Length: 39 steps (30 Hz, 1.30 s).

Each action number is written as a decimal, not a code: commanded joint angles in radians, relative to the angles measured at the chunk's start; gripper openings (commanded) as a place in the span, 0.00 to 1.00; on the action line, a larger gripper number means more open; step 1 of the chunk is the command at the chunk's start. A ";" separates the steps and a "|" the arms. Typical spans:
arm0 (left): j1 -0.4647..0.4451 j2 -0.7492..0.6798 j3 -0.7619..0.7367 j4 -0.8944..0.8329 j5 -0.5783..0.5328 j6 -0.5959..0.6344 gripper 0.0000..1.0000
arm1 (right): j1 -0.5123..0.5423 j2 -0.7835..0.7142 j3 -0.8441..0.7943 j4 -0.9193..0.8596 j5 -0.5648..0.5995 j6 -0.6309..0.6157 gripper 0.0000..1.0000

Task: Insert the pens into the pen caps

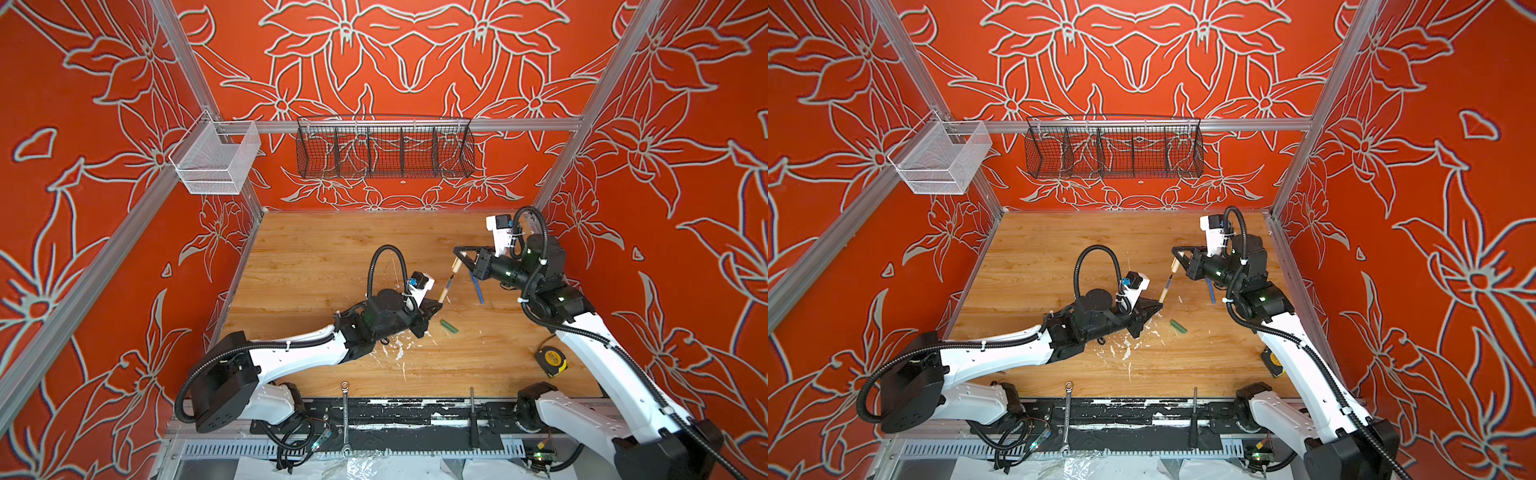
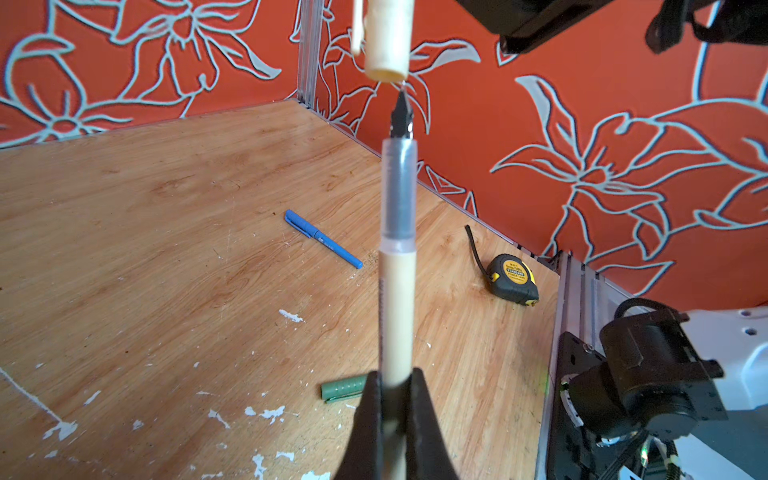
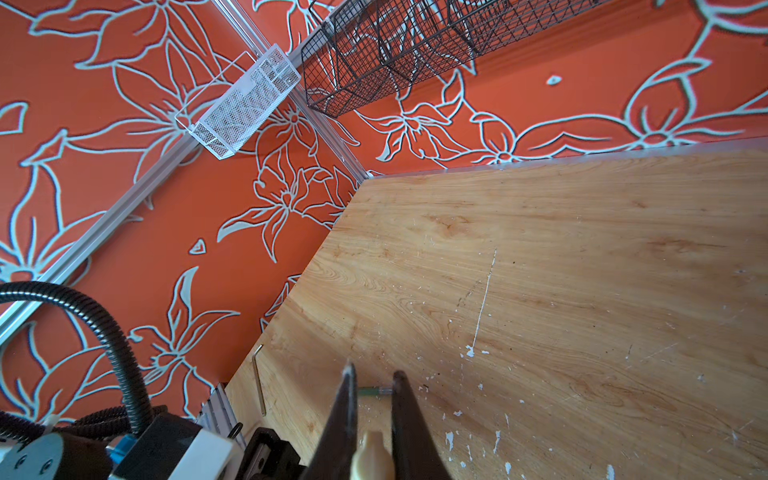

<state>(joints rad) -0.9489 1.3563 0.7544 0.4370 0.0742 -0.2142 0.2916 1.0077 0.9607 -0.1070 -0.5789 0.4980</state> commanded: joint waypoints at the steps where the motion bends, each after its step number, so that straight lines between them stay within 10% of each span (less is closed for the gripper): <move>1: 0.006 0.007 0.029 0.011 0.013 0.019 0.00 | 0.008 0.005 0.024 0.031 -0.020 -0.003 0.00; 39: 0.006 -0.031 0.023 -0.012 0.004 0.041 0.00 | 0.021 0.049 0.077 -0.043 0.011 -0.038 0.00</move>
<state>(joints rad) -0.9489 1.3476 0.7647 0.4263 0.0853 -0.1963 0.3099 1.0615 1.0183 -0.1337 -0.5224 0.4747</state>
